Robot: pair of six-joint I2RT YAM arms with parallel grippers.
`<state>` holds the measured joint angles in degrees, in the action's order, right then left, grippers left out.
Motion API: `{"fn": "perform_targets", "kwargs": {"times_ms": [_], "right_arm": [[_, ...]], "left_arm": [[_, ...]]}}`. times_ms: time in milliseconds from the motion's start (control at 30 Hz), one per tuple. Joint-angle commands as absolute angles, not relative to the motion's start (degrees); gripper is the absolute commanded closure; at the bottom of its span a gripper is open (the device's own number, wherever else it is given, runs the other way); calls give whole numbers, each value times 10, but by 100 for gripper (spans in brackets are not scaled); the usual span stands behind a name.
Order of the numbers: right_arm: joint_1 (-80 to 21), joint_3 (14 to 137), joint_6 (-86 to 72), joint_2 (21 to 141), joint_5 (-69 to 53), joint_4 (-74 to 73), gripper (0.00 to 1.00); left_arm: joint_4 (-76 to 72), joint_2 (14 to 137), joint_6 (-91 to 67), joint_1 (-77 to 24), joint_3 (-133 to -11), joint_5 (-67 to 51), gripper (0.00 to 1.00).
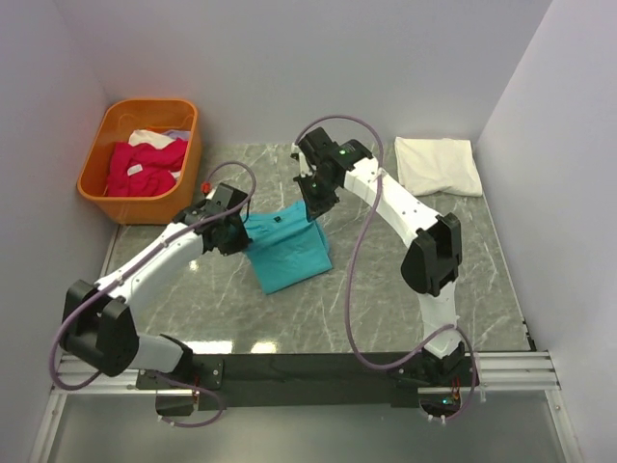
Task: Fold and stack the t-shirts
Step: Fold the tshirt
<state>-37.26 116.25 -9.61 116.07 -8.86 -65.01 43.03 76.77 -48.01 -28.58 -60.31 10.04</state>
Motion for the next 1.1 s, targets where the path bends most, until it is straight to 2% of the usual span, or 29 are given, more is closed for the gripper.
{"fn": "perform_targets", "kwargs": {"times_ms": [0, 533, 667, 767, 800, 867, 900, 933, 1000, 1067], "right_arm": [[-352, 1219, -70, 1182, -97, -637, 100], [-325, 1201, -62, 1272, -109, -472, 100], [-320, 1174, -74, 1280, -104, -444, 97], [-316, 1155, -88, 1272, -88, -425, 83], [-315, 1145, -94, 1265, -80, -402, 78], [-316, 1088, -119, 1223, -68, -329, 70], [-316, 1064, -123, 1205, -66, -303, 65], [-316, 1015, -137, 1168, -62, -277, 63], [-316, 960, -148, 1131, -60, -197, 62], [-316, 882, -151, 1084, -70, -119, 62]], "left_arm": [[382, 799, -432, -247, -635, 121, 99], [231, 942, -412, -184, -644, 92, 99], [214, 975, -415, -184, -646, 84, 97], [207, 975, -423, -184, -646, 89, 82], [207, 969, -424, -184, -644, 95, 70], [198, 939, -422, -184, -636, 98, 54], [191, 925, -420, -184, -628, 102, 32], [180, 911, -420, -184, -612, 104, 24], [176, 863, -420, -185, -596, 104, 16], [164, 822, -418, -191, -571, 101, 16]]}}
